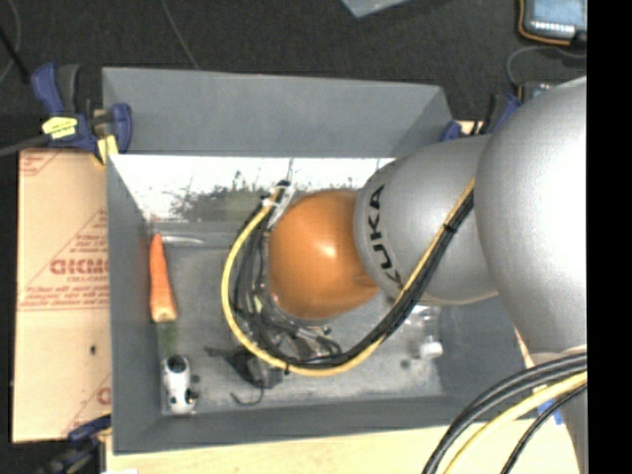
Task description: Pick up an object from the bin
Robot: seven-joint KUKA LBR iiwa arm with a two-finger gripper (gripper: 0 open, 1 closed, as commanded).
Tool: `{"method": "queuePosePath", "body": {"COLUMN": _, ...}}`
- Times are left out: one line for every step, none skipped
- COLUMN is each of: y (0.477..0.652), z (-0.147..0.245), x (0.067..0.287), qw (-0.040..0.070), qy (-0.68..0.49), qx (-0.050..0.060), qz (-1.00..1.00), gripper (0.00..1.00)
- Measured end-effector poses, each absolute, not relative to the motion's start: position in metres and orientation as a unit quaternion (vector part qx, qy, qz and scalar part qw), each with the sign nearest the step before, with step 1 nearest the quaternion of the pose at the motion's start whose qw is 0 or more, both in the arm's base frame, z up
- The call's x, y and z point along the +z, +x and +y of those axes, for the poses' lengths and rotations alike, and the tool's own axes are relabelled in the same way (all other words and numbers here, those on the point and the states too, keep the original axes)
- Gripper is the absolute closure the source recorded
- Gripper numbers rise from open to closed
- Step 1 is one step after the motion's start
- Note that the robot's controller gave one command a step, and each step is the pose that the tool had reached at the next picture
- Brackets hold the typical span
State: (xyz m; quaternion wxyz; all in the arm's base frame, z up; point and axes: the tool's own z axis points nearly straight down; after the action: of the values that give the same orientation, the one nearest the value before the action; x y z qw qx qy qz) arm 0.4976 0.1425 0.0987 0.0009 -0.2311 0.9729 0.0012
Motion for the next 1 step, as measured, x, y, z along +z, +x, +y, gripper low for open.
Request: {"method": "queuePosePath", "body": {"y": 0.4998, "z": 0.1428, "x": 0.1155, "qw": 0.005, "qy": -0.231, "qx": 0.001, "qz": 0.973, "gripper": 1.0}}
